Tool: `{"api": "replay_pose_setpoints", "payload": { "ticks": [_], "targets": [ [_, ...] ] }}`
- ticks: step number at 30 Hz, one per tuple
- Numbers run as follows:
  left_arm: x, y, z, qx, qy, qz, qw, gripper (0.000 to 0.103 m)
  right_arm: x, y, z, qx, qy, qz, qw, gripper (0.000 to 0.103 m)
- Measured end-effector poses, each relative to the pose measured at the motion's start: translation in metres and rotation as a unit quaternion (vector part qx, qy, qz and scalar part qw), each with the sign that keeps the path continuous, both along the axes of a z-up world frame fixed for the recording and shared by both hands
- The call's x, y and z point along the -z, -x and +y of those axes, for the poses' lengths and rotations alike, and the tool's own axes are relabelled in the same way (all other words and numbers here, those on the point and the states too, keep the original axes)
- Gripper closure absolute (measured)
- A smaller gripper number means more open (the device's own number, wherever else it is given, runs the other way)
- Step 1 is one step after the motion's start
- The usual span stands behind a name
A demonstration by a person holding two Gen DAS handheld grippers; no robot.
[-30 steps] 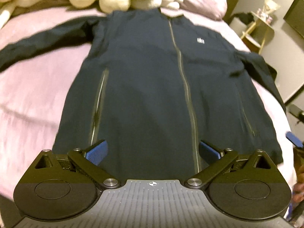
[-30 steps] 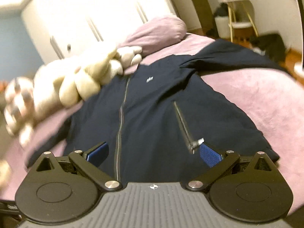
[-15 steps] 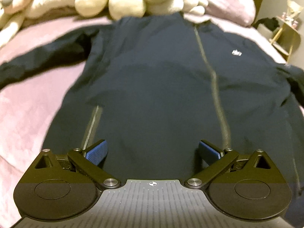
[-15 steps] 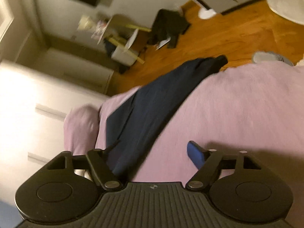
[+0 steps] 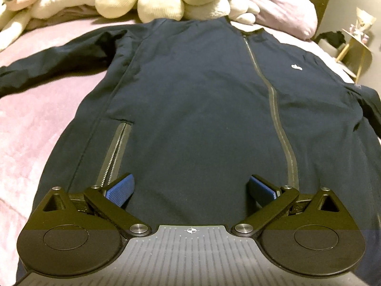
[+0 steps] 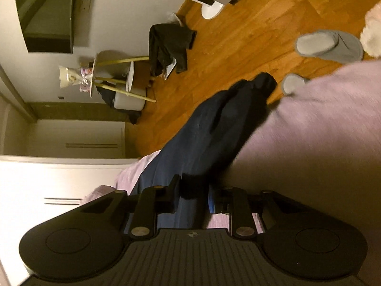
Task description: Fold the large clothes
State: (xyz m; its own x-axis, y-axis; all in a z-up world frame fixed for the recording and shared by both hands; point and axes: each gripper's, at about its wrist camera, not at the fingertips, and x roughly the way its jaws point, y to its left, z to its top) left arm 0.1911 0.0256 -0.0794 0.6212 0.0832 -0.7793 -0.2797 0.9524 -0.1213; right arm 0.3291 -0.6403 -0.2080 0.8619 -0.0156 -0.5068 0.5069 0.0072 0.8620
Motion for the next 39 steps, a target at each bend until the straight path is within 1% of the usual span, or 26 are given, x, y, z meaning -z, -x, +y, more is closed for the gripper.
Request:
{"api": "replay_pose_setpoints", "payload": {
  "ticks": [2, 4, 5, 6, 7, 9, 11, 12, 13, 15, 18, 20, 21, 22, 23, 24, 25, 27, 28, 29, 31, 34, 35, 36, 37, 39],
  "targets": [
    [-0.001, 0.001, 0.0, -0.002, 0.0, -0.001, 1.0, 0.0, -0.013, -0.005, -0.001, -0.022, 0.037, 0.023, 0.999, 0.09],
    [-0.005, 0.0, -0.001, 0.0, -0.006, 0.003, 1.0, 0.0, -0.039, -0.009, 0.006, -0.04, 0.095, 0.054, 0.993, 0.092],
    [-0.008, 0.0, -0.002, 0.003, -0.01, 0.008, 0.9999, 0.0, -0.059, -0.01, 0.014, -0.047, 0.143, 0.062, 0.987, 0.093],
    [-0.01, 0.0, -0.002, 0.005, -0.013, 0.009, 0.9999, 0.0, -0.084, -0.013, 0.027, -0.057, 0.21, 0.062, 0.974, 0.093],
    [-0.014, 0.001, -0.002, 0.005, -0.018, 0.004, 0.9998, 0.0, -0.11, -0.015, 0.044, -0.072, 0.28, 0.053, 0.956, 0.093],
    [-0.023, 0.003, -0.001, 0.006, -0.027, -0.017, 0.9995, 0.0, -0.159, -0.015, 0.097, -0.123, 0.414, 0.007, 0.902, 0.093],
    [-0.031, 0.002, 0.004, 0.009, -0.024, -0.037, 0.999, 0.0, -0.195, -0.014, 0.161, -0.202, 0.512, -0.064, 0.833, 0.093],
    [-0.035, 0.0, 0.008, 0.009, -0.019, -0.042, 0.9989, 0.0, -0.205, -0.011, 0.196, -0.241, 0.553, -0.093, 0.792, 0.092],
    [-0.038, -0.002, 0.012, 0.009, -0.01, -0.045, 0.9989, 0.0, -0.209, -0.008, 0.234, -0.285, 0.592, -0.118, 0.744, 0.091],
    [-0.042, -0.009, 0.022, 0.009, 0.019, -0.049, 0.9986, 0.0, -0.198, 0.0, 0.303, -0.369, 0.635, -0.149, 0.662, 0.089],
    [-0.044, -0.026, 0.032, 0.018, 0.055, -0.048, 0.9972, 0.0, -0.155, 0.0, 0.377, -0.464, 0.653, -0.127, 0.585, 0.085],
    [-0.046, -0.043, 0.034, 0.029, 0.067, -0.047, 0.9963, 0.0, -0.117, -0.006, 0.411, -0.517, 0.656, -0.091, 0.542, 0.08],
    [-0.047, -0.05, 0.034, 0.035, 0.074, -0.051, 0.9953, 0.0, -0.101, -0.011, 0.422, -0.539, 0.652, -0.063, 0.529, 0.074],
    [-0.048, -0.058, 0.033, 0.042, 0.086, -0.055, 0.994, 0.0, -0.089, -0.013, 0.428, -0.545, 0.653, -0.041, 0.525, 0.072],
    [-0.048, -0.068, 0.032, 0.048, 0.101, -0.058, 0.992, 0.0, -0.086, -0.01, 0.429, -0.538, 0.657, -0.042, 0.526, 0.071],
    [-0.047, -0.078, 0.03, 0.054, 0.119, -0.06, 0.9896, 0.0, -0.09, -0.008, 0.427, -0.535, 0.654, -0.045, 0.533, 0.065],
    [-0.045, -0.089, 0.028, 0.061, 0.138, -0.061, 0.9867, 0.0, -0.095, -0.009, 0.42, -0.537, 0.636, -0.051, 0.552, 0.06],
    [-0.04, -0.113, 0.022, 0.072, 0.172, -0.06, 0.9807, 0.0, -0.109, -0.004, 0.397, -0.529, 0.593, -0.071, 0.603, 0.044],
    [-0.035, -0.124, 0.019, 0.076, 0.183, -0.055, 0.9786, 0.005, -0.116, 0.001, 0.39, -0.519, 0.577, -0.077, 0.626, 0.042],
    [-0.03, -0.136, 0.015, 0.078, 0.194, -0.048, 0.9767, 0.01, -0.121, 0.007, 0.379, -0.507, 0.554, -0.083, 0.655, 0.042],
    [-0.017, -0.159, 0.008, 0.079, 0.216, -0.022, 0.9729, 0.028, -0.12, 0.016, 0.349, -0.493, 0.49, -0.09, 0.713, 0.042],
    [0.003, -0.184, 0.002, 0.067, 0.243, 0.01, 0.9676, 0.035, -0.099, 0.019, 0.306, -0.485, 0.35, -0.073, 0.798, 0.044],
    [0.005, -0.189, 0.0, 0.059, 0.24, 0.009, 0.9689, 0.035, -0.089, 0.019, 0.294, -0.48, 0.302, -0.07, 0.82, 0.053],
    [0.005, -0.193, -0.002, 0.059, 0.238, 0.006, 0.9694, 0.038, -0.077, 0.018, 0.285, -0.475, 0.263, -0.068, 0.837, 0.057],
    [0.006, -0.196, -0.004, 0.06, 0.234, 0.007, 0.9705, 0.05, -0.066, 0.019, 0.277, -0.468, 0.238, -0.067, 0.849, 0.058],
    [0.008, -0.203, -0.005, 0.064, 0.245, 0.015, 0.9673, 0.075, -0.054, 0.024, 0.269, -0.455, 0.215, -0.072, 0.861, 0.071]
  ]
}}
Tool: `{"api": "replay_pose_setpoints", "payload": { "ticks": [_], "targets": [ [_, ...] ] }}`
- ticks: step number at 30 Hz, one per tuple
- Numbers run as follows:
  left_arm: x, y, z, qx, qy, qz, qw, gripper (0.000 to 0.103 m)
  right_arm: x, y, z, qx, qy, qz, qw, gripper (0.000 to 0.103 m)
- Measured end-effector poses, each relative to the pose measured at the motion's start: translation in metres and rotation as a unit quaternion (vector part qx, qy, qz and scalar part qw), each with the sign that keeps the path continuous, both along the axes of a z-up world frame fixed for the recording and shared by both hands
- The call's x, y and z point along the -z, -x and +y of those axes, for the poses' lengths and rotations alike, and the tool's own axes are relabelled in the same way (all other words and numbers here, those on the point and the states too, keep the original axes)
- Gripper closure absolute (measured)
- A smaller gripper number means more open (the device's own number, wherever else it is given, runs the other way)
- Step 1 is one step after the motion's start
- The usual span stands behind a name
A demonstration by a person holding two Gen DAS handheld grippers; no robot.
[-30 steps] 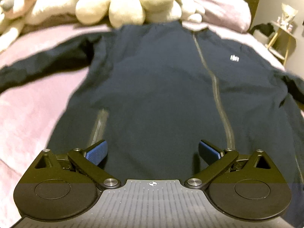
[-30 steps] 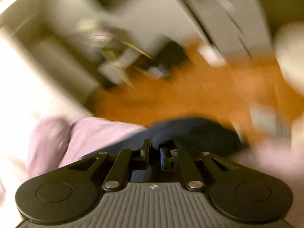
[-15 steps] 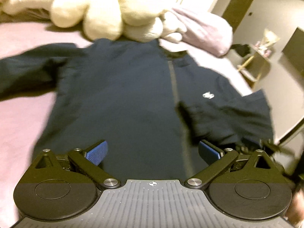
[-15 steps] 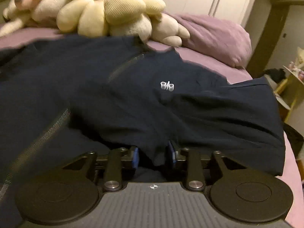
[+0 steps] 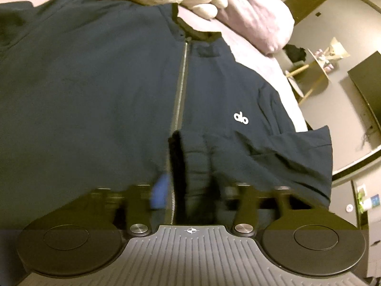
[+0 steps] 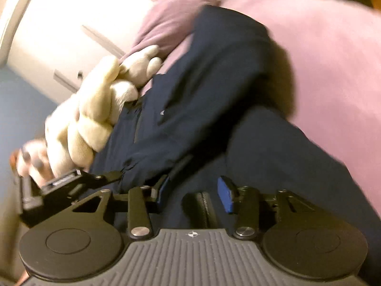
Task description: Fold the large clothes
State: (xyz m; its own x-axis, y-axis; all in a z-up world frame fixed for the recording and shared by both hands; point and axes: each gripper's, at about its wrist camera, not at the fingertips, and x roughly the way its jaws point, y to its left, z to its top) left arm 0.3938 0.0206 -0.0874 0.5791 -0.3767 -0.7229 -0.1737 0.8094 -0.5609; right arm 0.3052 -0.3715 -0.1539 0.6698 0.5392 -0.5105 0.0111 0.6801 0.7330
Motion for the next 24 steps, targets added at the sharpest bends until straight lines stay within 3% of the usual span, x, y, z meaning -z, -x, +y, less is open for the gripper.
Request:
{"api": "replay_pose_setpoints", "payload": {
  "ticks": [4, 6, 10, 13, 14, 15, 17, 19, 20, 24],
  "targets": [
    [0.01, -0.011, 0.0, -0.01, 0.026, 0.026, 0.9993, 0.076, 0.011, 0.004, -0.004, 0.012, -0.023, 0.001, 1.0, 0.072],
    [0.011, -0.014, 0.001, -0.019, 0.033, 0.028, 0.9989, 0.084, 0.012, 0.007, -0.002, 0.011, -0.015, -0.004, 1.0, 0.071],
    [-0.017, -0.01, 0.004, -0.005, -0.004, -0.02, 0.9998, 0.095, 0.008, 0.01, 0.004, 0.009, 0.004, -0.012, 1.0, 0.07],
    [-0.051, -0.006, 0.02, -0.014, -0.058, -0.063, 0.9962, 0.095, 0.001, 0.009, 0.004, 0.002, 0.01, -0.007, 1.0, 0.069],
    [-0.064, -0.004, 0.027, -0.018, -0.096, -0.081, 0.9919, 0.095, -0.001, 0.007, 0.002, 0.001, 0.009, -0.003, 1.0, 0.069],
    [-0.074, -0.002, 0.029, -0.021, -0.146, -0.099, 0.9841, 0.095, -0.004, 0.006, 0.002, 0.002, 0.01, -0.001, 1.0, 0.068],
    [-0.087, 0.0, 0.034, -0.037, -0.26, -0.121, 0.9573, 0.095, -0.011, 0.004, 0.003, 0.004, 0.021, -0.012, 1.0, 0.066],
    [-0.088, -0.001, 0.043, -0.051, -0.322, -0.12, 0.9378, 0.095, -0.018, 0.003, 0.006, 0.007, 0.039, -0.026, 0.999, 0.066],
    [-0.086, -0.003, 0.052, -0.059, -0.33, -0.112, 0.9354, 0.095, -0.021, 0.001, 0.009, 0.005, 0.043, -0.031, 0.999, 0.066],
    [-0.081, -0.008, 0.083, -0.091, -0.294, -0.088, 0.9475, 0.095, -0.029, -0.016, 0.018, 0.003, 0.046, -0.039, 0.998, 0.066]
  ]
}}
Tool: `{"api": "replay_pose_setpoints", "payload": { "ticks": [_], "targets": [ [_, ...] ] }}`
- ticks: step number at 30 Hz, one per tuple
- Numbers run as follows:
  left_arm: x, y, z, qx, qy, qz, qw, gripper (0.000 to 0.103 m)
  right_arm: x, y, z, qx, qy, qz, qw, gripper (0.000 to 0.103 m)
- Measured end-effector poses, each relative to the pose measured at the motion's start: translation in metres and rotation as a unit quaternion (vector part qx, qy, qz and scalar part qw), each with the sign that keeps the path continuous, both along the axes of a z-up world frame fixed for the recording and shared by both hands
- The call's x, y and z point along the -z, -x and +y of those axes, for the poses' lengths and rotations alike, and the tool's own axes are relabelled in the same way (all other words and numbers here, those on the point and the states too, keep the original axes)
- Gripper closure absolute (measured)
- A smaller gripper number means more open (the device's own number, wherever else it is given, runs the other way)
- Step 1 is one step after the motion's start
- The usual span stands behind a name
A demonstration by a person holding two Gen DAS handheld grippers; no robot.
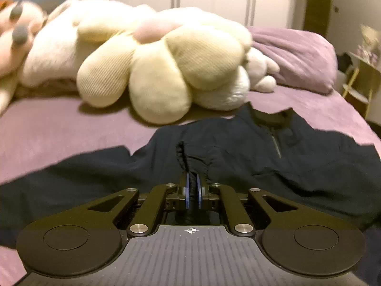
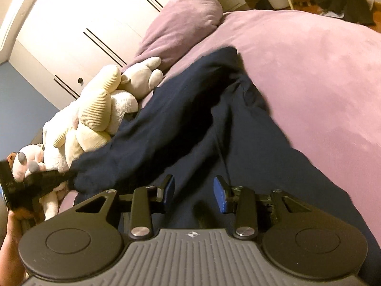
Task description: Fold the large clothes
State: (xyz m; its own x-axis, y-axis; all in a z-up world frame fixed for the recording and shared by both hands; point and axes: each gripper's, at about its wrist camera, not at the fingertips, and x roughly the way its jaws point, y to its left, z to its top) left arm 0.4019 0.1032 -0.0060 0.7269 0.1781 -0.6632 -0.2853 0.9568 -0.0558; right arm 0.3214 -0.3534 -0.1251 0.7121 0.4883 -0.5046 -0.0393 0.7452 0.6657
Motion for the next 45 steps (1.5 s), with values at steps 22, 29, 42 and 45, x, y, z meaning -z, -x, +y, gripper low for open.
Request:
{"api": "replay_pose_setpoints", "payload": {
  "ticks": [22, 29, 42, 45],
  "targets": [
    [0.036, -0.052, -0.03, 0.059, -0.061, 0.027, 0.996, 0.09, 0.005, -0.125, 0.019, 0.112, 0.09, 0.009, 0.99, 0.093],
    [0.048, -0.033, -0.025, 0.07, -0.11, 0.034, 0.9909, 0.04, 0.005, -0.113, 0.039, 0.071, 0.211, -0.015, 0.975, 0.076],
    [0.055, -0.049, -0.049, 0.07, -0.09, 0.012, 0.9934, 0.037, -0.028, -0.113, 0.101, 0.032, 0.321, -0.09, 0.942, 0.08],
    [0.073, -0.054, -0.045, 0.057, -0.093, 0.02, 0.9939, 0.032, -0.014, -0.134, 0.111, 0.026, 0.367, -0.088, 0.926, 0.084]
  ]
}}
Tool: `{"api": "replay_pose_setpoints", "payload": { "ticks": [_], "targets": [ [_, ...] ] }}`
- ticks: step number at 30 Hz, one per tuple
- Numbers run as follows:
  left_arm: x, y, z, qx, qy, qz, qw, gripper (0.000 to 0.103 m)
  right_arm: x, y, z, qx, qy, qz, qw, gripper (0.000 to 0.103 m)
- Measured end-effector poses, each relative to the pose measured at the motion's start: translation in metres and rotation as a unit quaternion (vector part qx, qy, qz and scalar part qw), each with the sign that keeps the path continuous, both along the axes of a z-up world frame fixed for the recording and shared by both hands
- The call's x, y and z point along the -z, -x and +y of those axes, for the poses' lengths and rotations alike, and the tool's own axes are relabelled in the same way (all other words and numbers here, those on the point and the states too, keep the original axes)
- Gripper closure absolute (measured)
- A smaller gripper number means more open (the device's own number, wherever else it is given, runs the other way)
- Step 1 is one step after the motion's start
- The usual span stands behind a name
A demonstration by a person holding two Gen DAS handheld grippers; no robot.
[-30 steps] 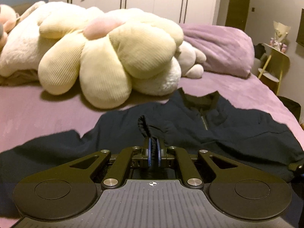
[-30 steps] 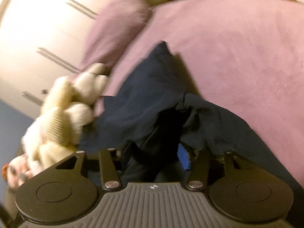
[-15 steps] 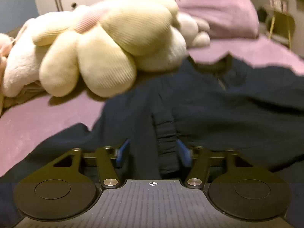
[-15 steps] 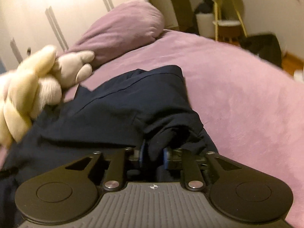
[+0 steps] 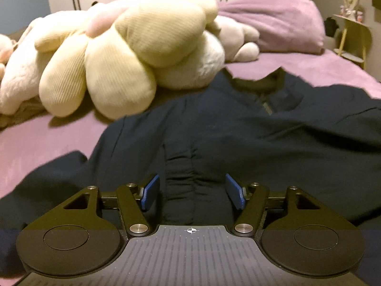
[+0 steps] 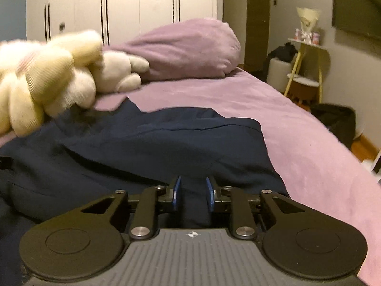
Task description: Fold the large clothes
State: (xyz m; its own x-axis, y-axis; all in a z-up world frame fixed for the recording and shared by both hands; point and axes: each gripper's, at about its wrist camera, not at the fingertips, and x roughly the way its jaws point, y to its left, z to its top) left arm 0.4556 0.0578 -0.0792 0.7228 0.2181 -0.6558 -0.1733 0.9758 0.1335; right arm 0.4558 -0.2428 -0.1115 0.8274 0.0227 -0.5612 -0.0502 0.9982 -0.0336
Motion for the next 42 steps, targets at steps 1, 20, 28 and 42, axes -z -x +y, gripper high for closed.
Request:
{"api": "replay_pose_setpoints", "payload": {
  "ticks": [1, 20, 28, 42],
  "targets": [
    [0.004, 0.001, 0.002, 0.0, 0.002, -0.004, 1.0, 0.027, 0.006, -0.003, 0.001, 0.0, 0.013, 0.0, 1.0, 0.086],
    [0.019, 0.014, 0.024, 0.014, 0.004, -0.037, 0.9992, 0.001, 0.026, -0.009, -0.033, -0.021, 0.045, -0.026, 0.998, 0.089],
    [0.009, 0.029, 0.032, -0.007, 0.037, -0.025, 0.999, 0.001, 0.026, -0.013, -0.032, -0.014, 0.066, -0.017, 0.998, 0.089],
    [0.015, 0.022, 0.033, -0.018, 0.04, -0.006, 0.999, 0.0, 0.033, 0.009, -0.033, -0.008, 0.098, -0.014, 0.995, 0.087]
  ]
}}
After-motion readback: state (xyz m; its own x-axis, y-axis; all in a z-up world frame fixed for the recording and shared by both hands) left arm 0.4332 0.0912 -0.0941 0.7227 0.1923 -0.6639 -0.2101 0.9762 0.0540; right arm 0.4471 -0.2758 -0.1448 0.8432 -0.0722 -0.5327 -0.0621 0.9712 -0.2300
